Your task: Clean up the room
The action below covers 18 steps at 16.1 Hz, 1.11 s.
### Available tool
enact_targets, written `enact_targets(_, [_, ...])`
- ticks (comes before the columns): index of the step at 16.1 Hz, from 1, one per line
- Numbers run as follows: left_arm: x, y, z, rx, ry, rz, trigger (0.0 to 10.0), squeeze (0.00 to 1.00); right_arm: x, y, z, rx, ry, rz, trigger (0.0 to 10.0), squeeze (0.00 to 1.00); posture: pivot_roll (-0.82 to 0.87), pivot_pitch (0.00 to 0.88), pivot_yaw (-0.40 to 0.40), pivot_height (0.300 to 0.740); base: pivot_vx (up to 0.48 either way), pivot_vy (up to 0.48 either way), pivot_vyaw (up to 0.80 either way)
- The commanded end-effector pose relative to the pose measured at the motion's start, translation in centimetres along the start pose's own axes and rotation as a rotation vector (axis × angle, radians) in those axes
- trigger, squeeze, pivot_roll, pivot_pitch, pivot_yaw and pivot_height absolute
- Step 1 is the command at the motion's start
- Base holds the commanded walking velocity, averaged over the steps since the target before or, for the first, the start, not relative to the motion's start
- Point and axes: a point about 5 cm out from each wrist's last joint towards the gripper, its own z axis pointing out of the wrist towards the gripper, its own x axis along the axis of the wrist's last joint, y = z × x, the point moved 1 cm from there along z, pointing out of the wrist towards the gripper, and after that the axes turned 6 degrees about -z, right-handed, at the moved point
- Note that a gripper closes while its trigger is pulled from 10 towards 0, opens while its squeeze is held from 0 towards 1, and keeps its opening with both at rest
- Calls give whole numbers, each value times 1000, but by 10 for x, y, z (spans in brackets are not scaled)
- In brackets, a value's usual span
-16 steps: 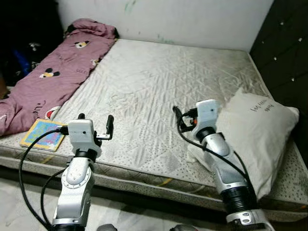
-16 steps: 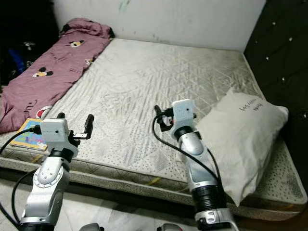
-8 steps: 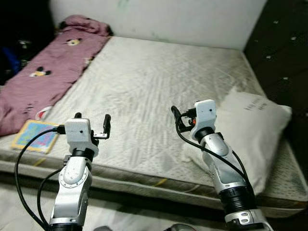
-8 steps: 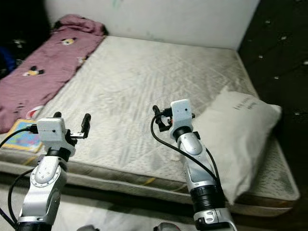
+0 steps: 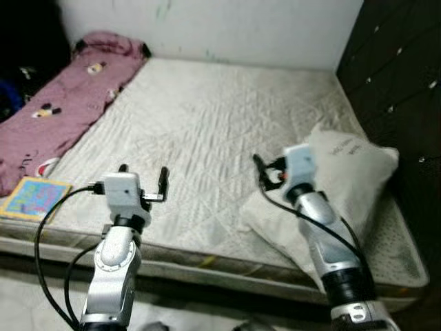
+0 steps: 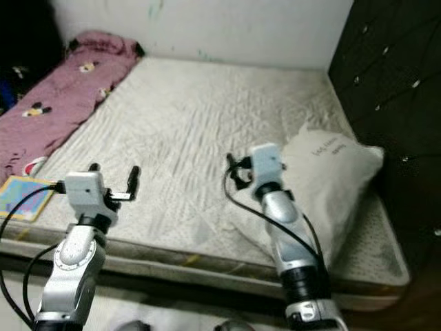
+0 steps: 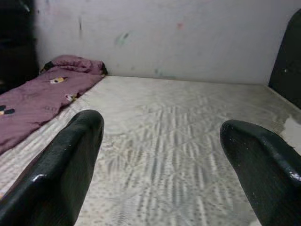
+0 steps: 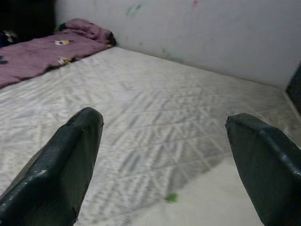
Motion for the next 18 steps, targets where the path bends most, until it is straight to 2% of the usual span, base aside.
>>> enact_targets(1, [2, -6, 0, 10, 4, 14, 10000, 0, 6, -5, 3, 8, 18, 5, 10000, 0, -89, 0, -31, 740, 0, -337, 0])
enact_targets(3, [2, -6, 0, 8, 5, 16, 10000, 0, 6, -5, 3, 7, 18, 4, 10000, 0, -89, 0, -33, 740, 0, -257, 0])
enact_targets(12, [3, -4, 1, -10, 14, 0, 10000, 0, 4, -1, 3, -12, 10, 35, 10000, 0, -91, 0, -33, 740, 0, 0, 0])
enact_targets(16, [4, -3, 0, -21, 22, -1, 10000, 0, 4, 0, 3, -17, 5, 41, 10000, 0, -92, 0, -31, 740, 0, 0, -755])
enact_targets(18, [4, -3, 0, -24, 24, -2, 10000, 0, 4, 0, 3, -19, 7, 42, 10000, 0, -92, 0, -31, 740, 0, 0, -259])
